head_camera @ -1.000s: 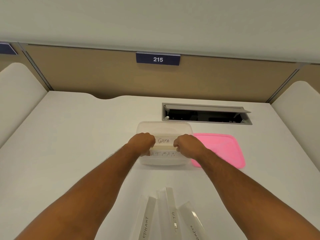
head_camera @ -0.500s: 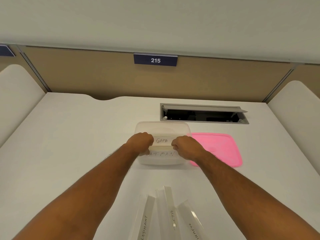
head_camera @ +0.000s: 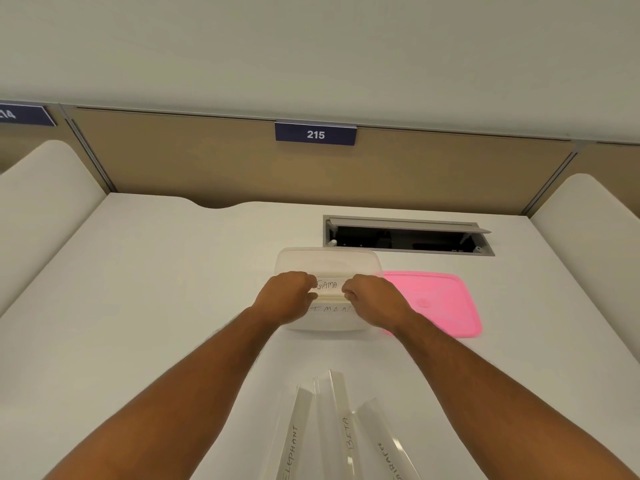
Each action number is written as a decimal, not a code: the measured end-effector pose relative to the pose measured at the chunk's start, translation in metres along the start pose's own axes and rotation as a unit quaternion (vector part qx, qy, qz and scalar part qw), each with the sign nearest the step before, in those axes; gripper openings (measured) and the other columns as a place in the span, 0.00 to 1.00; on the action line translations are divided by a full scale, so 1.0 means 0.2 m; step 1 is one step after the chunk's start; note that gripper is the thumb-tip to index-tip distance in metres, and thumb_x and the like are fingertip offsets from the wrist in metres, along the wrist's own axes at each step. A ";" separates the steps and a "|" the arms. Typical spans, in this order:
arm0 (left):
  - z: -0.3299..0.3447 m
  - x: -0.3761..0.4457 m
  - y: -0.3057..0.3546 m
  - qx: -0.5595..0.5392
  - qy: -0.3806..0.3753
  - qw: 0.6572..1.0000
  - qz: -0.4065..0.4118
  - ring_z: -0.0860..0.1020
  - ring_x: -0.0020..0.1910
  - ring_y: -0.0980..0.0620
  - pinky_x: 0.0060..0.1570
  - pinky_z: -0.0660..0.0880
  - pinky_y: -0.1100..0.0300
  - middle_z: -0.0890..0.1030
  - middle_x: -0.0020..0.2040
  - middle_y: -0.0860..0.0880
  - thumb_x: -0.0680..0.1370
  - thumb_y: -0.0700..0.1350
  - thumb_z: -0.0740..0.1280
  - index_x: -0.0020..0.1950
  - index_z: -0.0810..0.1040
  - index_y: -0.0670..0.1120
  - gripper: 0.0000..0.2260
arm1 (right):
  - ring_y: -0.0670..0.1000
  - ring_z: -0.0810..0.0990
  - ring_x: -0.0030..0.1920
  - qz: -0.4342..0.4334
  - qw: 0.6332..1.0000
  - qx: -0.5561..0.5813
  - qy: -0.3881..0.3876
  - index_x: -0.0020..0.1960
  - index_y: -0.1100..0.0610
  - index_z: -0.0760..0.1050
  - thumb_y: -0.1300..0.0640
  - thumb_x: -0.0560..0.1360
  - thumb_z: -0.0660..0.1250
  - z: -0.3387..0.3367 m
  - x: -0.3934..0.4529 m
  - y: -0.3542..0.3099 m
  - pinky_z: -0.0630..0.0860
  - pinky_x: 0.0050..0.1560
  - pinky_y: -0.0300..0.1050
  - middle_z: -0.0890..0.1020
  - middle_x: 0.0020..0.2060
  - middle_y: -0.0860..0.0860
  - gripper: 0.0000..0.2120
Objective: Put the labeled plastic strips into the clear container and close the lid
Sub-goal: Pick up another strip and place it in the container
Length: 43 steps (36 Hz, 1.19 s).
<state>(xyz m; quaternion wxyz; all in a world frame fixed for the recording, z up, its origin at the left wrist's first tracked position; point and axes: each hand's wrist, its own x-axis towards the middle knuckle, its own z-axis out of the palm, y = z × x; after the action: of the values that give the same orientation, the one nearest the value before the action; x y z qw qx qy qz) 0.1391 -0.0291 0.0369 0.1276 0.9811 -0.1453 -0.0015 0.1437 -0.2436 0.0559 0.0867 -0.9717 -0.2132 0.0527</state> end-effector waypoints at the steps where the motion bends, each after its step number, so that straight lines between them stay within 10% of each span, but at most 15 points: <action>1: 0.00 -0.02 0.01 -0.009 0.011 1.000 0.002 0.79 0.57 0.48 0.52 0.76 0.54 0.81 0.58 0.52 0.81 0.51 0.64 0.65 0.77 0.50 0.14 | 0.53 0.79 0.40 -0.003 1.000 0.001 0.007 0.43 0.54 0.78 0.56 0.81 0.59 0.00 -0.01 -0.01 0.77 0.40 0.48 0.80 0.42 0.49 0.11; 19: 0.04 -0.42 0.11 -0.063 0.146 0.986 0.050 0.79 0.54 0.48 0.48 0.78 0.57 0.81 0.58 0.50 0.76 0.42 0.71 0.63 0.78 0.45 0.15 | 0.54 0.79 0.47 -0.081 0.984 0.015 0.161 0.53 0.57 0.81 0.56 0.79 0.67 0.07 -0.24 -0.16 0.77 0.45 0.48 0.82 0.48 0.52 0.07; 43: 0.32 -0.92 0.16 -0.226 0.042 0.952 -0.203 0.74 0.66 0.56 0.65 0.69 0.62 0.76 0.68 0.54 0.78 0.56 0.66 0.71 0.73 0.51 0.22 | 0.55 0.77 0.57 -0.209 0.977 -0.028 -0.020 0.68 0.53 0.73 0.53 0.76 0.71 0.39 -0.44 -0.42 0.69 0.65 0.50 0.83 0.54 0.51 0.21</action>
<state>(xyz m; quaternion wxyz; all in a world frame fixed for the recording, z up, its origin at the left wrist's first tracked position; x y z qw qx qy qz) -0.0490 -0.0214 -0.0235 0.3495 0.9344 0.0669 -0.0189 0.0191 -0.1950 0.0018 0.0642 -0.9067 -0.4142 0.0468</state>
